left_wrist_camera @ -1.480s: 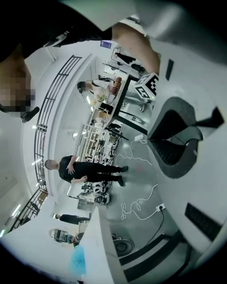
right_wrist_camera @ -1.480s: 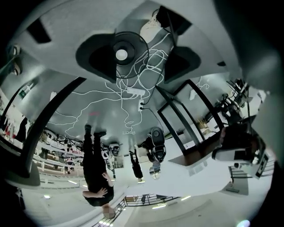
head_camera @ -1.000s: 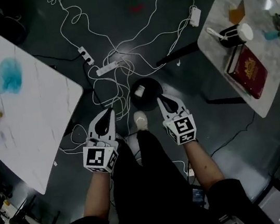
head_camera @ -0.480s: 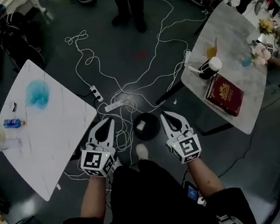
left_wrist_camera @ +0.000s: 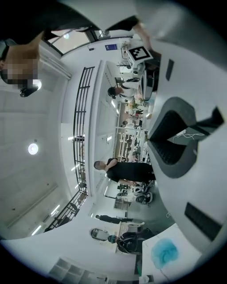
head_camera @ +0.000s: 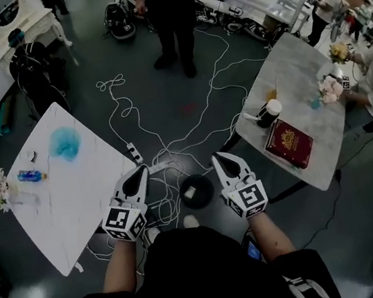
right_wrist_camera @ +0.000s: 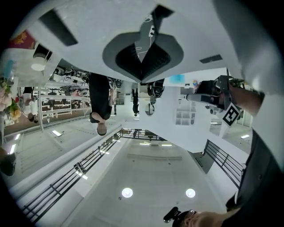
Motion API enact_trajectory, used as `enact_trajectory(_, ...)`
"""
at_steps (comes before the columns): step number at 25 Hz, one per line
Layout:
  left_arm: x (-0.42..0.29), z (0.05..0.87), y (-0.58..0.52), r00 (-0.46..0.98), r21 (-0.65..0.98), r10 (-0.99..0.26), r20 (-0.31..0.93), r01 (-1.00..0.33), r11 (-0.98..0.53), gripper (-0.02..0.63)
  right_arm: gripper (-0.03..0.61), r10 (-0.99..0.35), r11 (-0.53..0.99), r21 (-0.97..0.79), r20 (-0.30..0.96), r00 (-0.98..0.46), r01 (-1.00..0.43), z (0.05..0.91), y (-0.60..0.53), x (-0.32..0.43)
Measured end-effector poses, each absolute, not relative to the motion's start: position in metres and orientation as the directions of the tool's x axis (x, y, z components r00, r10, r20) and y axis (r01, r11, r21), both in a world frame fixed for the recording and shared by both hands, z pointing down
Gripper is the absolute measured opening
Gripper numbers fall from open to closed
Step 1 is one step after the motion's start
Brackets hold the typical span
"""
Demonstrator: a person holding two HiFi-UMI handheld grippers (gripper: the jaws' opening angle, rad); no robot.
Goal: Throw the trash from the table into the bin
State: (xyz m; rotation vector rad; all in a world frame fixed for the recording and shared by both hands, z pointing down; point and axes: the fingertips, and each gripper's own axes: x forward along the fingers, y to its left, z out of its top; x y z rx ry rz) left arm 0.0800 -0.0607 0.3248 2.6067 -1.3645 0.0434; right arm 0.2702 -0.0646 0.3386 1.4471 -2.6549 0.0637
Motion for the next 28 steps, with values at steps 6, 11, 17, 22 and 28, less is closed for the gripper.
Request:
enact_trajectory(6,0.076,0.305,-0.06,0.585,0.183,-0.808,0.062,-0.803,-0.567,0.015,0.005,-0.838,0.544,0.035,0.078,-0.54,-0.839,0.313,-0.059,0.266)
enact_trajectory(11,0.077,0.298,-0.065,0.572,0.203,-0.82,0.027,-0.806,-0.556,0.014,0.004,-0.831,0.556,0.04,0.063,-0.553,-0.83,0.308,-0.059,0.257)
enact_trajectory(17,0.064,0.295,-0.07,0.527,0.14,-0.85,0.014,-0.842,-0.52,0.015,0.003,-0.813,0.58,0.018,0.072,-0.578,-0.814,0.313,-0.067,0.258)
enact_trajectory(22,0.047,0.293,-0.067,0.465,0.136,-0.885,0.013,-0.878,-0.459,0.015,0.005,-0.782,0.62,0.004,0.082,-0.617,-0.785,0.318,-0.075,0.251)
enact_trajectory(28,0.03,0.296,-0.058,0.385,0.122,-0.923,0.032,-0.918,-0.378,0.015,0.003,-0.716,0.696,-0.023,0.045,-0.696,-0.718,0.32,-0.089,0.227)
